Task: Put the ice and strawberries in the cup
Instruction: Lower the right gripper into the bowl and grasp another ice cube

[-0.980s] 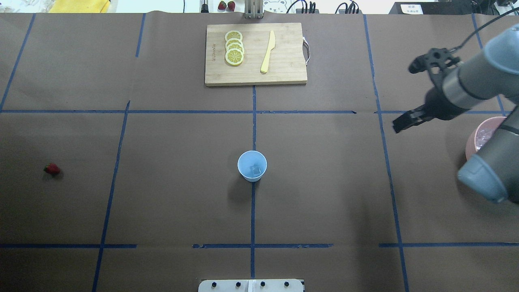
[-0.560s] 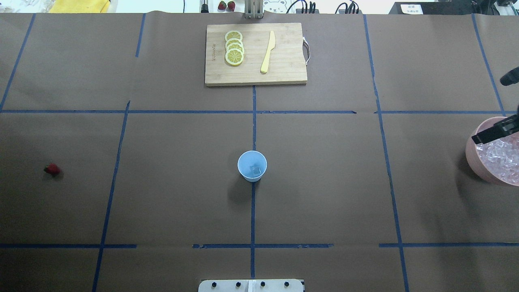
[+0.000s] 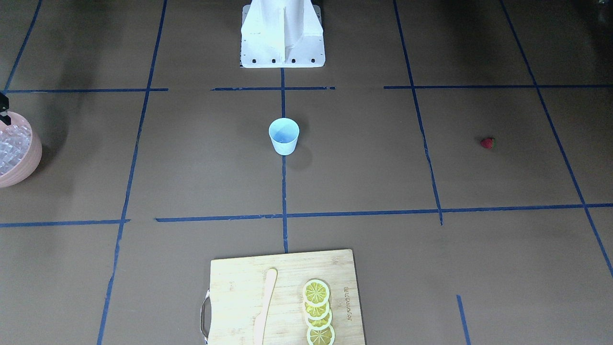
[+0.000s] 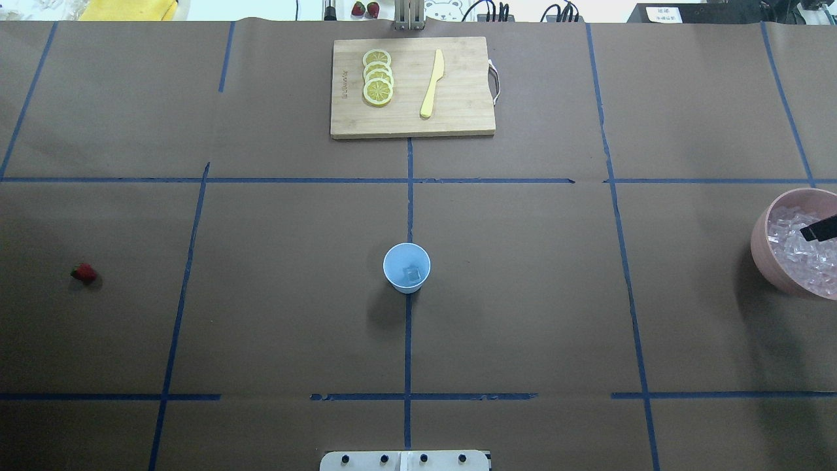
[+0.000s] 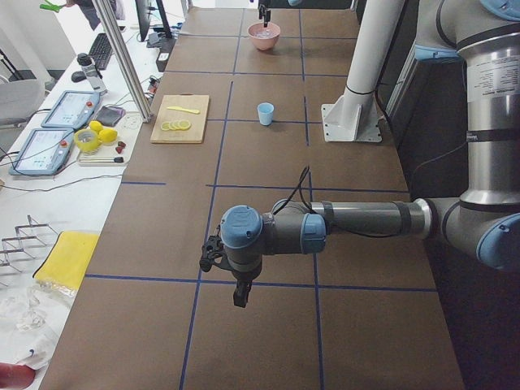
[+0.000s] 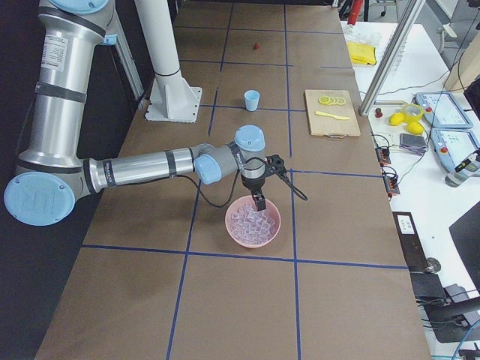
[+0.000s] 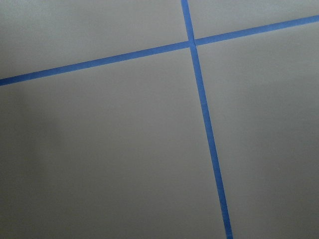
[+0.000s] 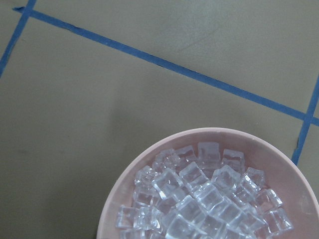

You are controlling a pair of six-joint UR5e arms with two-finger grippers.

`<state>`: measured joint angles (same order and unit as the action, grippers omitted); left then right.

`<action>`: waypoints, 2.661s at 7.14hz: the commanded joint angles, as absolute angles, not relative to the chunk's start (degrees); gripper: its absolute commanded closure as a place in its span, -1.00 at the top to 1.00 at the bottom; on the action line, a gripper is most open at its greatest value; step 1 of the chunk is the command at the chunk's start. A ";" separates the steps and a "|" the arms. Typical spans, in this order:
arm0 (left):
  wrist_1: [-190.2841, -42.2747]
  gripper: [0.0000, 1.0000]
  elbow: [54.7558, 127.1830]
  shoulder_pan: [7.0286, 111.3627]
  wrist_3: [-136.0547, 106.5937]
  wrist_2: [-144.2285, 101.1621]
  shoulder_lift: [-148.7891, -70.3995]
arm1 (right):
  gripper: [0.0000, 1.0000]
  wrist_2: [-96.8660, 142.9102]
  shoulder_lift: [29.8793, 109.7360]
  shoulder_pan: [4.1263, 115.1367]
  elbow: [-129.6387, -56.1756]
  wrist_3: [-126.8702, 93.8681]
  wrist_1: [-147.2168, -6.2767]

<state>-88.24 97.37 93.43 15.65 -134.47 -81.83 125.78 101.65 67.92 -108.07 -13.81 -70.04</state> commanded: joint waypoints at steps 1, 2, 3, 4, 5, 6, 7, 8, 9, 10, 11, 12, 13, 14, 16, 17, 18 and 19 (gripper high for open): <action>-88.24 1.00 97.38 93.43 15.64 -134.47 -81.83 | 0.95 125.51 101.51 66.63 -103.55 -16.17 -64.87; -88.24 1.00 97.38 93.43 15.64 -134.47 -81.83 | 0.94 124.46 101.51 65.23 -103.19 -16.17 -64.86; -88.24 1.00 97.38 93.43 15.64 -134.47 -81.83 | 0.92 124.37 101.51 64.52 -103.10 -16.17 -64.86; -88.24 1.00 97.38 93.43 15.64 -134.47 -81.83 | 0.92 124.37 101.60 64.08 -102.92 -16.00 -64.86; -88.24 0.99 97.38 93.43 15.64 -134.47 -81.83 | 0.91 124.37 101.60 63.90 -102.83 -15.82 -64.95; -88.24 1.00 97.38 93.43 15.64 -134.47 -81.83 | 0.87 124.28 101.60 63.55 -102.57 -15.65 -64.95; -88.24 1.00 97.38 93.43 15.64 -134.47 -81.83 | 0.83 124.28 101.51 63.54 -102.22 -15.56 -64.95; -88.24 1.00 97.38 93.43 15.64 -134.47 -81.83 | 0.72 124.28 101.34 63.46 -101.78 -15.56 -64.95; -88.24 1.00 97.38 93.43 15.64 -134.47 -81.83 | 0.59 124.28 101.25 63.46 -101.78 -15.12 -64.95; -88.24 1.00 97.38 93.43 15.64 -134.47 -81.83 | 0.34 124.28 101.25 63.46 -101.78 -15.03 -65.04; -88.24 1.00 97.38 93.43 15.64 -134.47 -81.83 | -0.23 124.36 101.34 63.46 -101.78 -14.68 -65.04; -88.24 1.00 97.38 93.43 15.64 -134.47 -81.83 | -0.65 124.37 101.25 63.46 -101.78 -14.42 -65.04; -88.24 1.00 97.38 93.43 15.64 -134.47 -81.83 | -0.83 124.45 101.42 63.54 -101.86 -14.41 -65.04; -88.24 1.00 97.38 93.43 15.64 -134.47 -81.83 | -0.88 124.80 101.69 63.63 -102.21 -13.80 -65.04; -88.24 1.00 97.38 93.43 15.64 -134.47 -81.83 | -0.92 125.77 101.78 65.99 -103.96 -13.10 -65.65; -88.24 1.00 97.38 93.43 15.64 -134.47 -81.83 | -0.93 127.60 101.52 68.01 -104.84 -13.10 -66.35; -88.24 0.99 97.38 93.43 15.64 -134.47 -81.83 | -0.95 129.01 101.25 69.25 -107.38 -13.10 -69.58; -88.24 0.99 97.38 93.43 15.64 -134.47 -81.83 | -0.96 129.02 100.12 69.43 -112.27 -13.18 -77.09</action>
<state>-88.24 97.38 93.43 15.64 -134.47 -81.83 128.35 101.08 68.61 -107.67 -13.13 -70.37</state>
